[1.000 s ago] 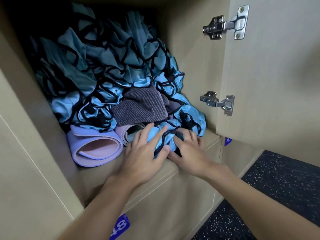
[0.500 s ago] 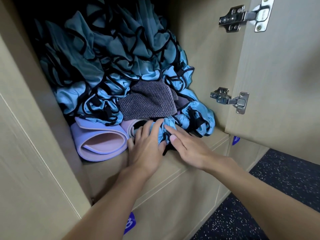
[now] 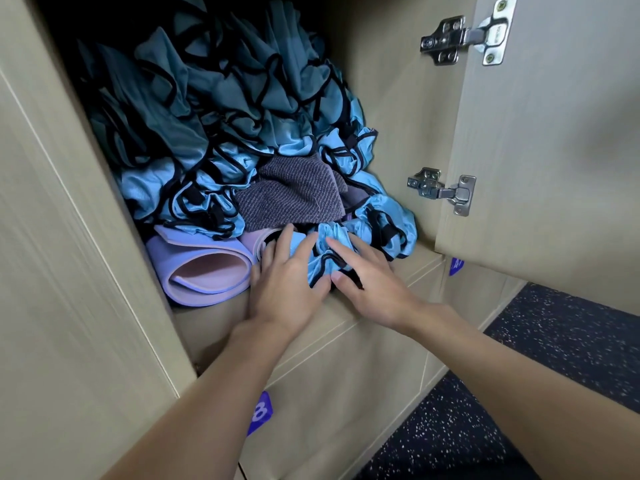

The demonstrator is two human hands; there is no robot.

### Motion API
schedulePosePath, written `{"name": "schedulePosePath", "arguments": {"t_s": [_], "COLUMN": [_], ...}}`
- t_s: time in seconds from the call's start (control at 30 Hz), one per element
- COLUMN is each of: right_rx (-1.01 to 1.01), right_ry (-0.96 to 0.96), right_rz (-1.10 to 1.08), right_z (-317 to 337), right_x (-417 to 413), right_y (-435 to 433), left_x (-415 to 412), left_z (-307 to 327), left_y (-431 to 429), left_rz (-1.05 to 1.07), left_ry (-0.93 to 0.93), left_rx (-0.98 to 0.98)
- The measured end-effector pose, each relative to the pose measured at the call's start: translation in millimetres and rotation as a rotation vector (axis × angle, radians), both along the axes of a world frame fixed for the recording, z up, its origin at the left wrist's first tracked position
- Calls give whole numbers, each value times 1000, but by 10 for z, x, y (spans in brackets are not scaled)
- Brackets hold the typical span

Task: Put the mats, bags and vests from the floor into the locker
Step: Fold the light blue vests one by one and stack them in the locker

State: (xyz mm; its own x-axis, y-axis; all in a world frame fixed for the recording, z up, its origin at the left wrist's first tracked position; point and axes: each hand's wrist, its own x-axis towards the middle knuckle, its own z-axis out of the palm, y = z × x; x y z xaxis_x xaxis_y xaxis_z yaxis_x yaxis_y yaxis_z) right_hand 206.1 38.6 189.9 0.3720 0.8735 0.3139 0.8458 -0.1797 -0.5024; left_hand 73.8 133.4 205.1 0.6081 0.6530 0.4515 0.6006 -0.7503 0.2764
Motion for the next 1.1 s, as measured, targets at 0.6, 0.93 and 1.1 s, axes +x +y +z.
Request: {"name": "schedulePosePath", "arguments": {"t_s": [0.6, 0.93, 1.1], "right_rx": [67, -165, -118], "right_ry": [206, -204, -241], "right_rz": [39, 109, 61], "right_z": [-128, -59, -13], "right_x": [-538, -653, -542], "right_y": [-941, -401, -88], "left_x": [-630, -778, -773], "left_z": [35, -74, -108], "left_y": [-695, -631, -515], "left_rz": [98, -10, 16], "left_ry": [24, 25, 77], "left_rx": [-22, -227, -213]}}
